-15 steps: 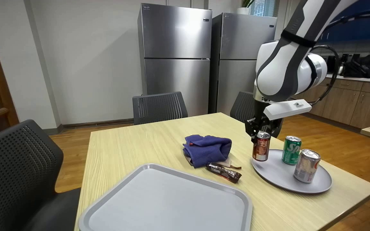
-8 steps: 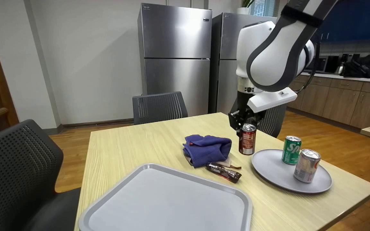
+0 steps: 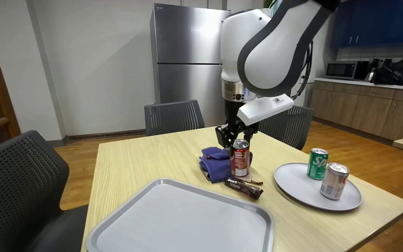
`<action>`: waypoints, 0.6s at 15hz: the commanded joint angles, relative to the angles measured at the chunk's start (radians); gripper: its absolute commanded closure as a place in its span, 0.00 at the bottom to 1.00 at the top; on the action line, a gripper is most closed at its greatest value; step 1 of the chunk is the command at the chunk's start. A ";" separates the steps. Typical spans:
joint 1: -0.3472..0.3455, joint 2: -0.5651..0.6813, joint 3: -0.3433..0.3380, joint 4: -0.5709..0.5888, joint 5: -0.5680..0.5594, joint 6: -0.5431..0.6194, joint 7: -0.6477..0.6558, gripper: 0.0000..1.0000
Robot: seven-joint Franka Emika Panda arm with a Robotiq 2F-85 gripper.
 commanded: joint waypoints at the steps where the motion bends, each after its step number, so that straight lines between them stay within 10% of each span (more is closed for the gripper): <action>1: 0.009 0.020 0.068 0.060 -0.006 -0.054 0.010 0.61; 9: 0.064 0.105 0.158 0.183 0.013 -0.080 -0.027 0.61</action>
